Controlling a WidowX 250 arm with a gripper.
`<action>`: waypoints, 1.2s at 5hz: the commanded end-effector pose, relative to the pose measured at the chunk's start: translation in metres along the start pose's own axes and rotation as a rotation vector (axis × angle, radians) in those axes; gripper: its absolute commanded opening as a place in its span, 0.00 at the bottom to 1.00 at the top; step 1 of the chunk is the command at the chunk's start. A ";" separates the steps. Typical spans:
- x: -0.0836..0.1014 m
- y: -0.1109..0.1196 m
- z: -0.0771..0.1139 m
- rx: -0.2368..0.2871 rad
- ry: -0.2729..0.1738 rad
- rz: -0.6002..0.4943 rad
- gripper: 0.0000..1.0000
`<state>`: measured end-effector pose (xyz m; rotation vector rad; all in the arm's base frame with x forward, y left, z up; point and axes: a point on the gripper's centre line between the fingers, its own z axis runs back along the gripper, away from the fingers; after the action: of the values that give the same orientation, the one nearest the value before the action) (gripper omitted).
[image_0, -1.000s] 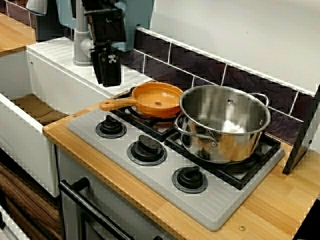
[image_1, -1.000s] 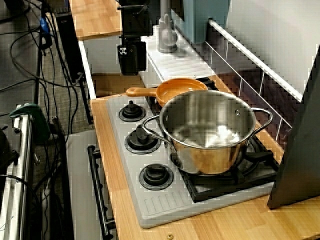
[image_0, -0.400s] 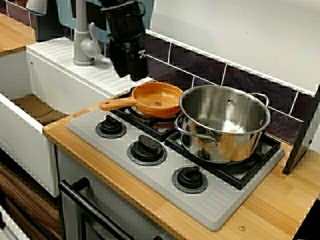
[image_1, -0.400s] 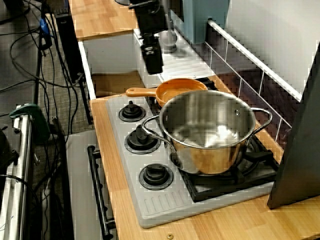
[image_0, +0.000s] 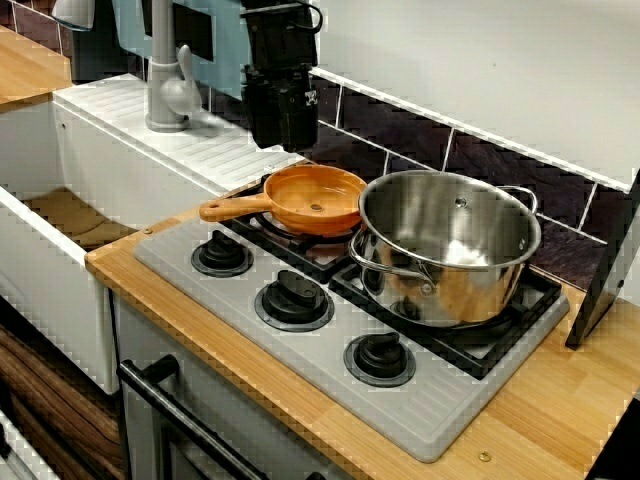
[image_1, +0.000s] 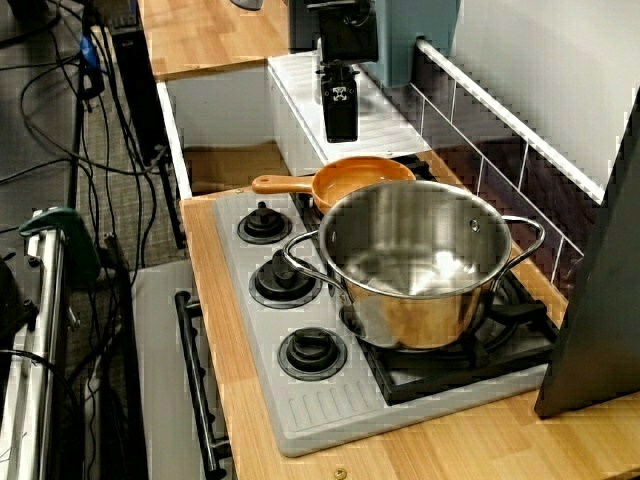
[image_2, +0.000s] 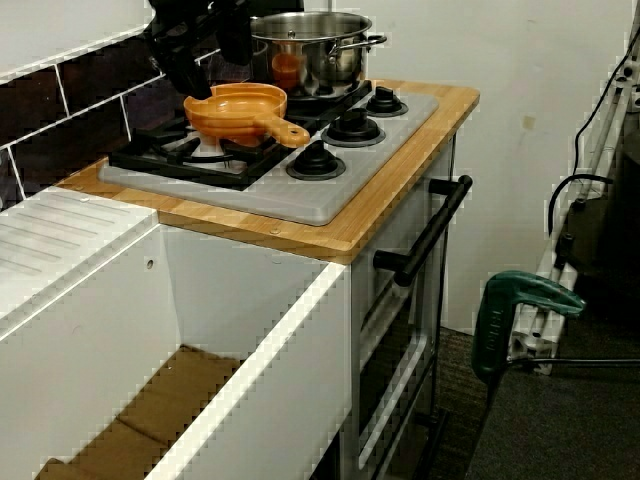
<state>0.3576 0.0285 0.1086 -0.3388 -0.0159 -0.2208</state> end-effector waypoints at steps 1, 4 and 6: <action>-0.007 0.009 0.006 0.021 -0.045 -0.042 1.00; -0.010 0.009 -0.012 0.072 -0.095 -0.030 1.00; -0.011 0.011 -0.009 0.031 -0.081 -0.036 0.00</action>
<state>0.3491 0.0329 0.0740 -0.3408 -0.0424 -0.2297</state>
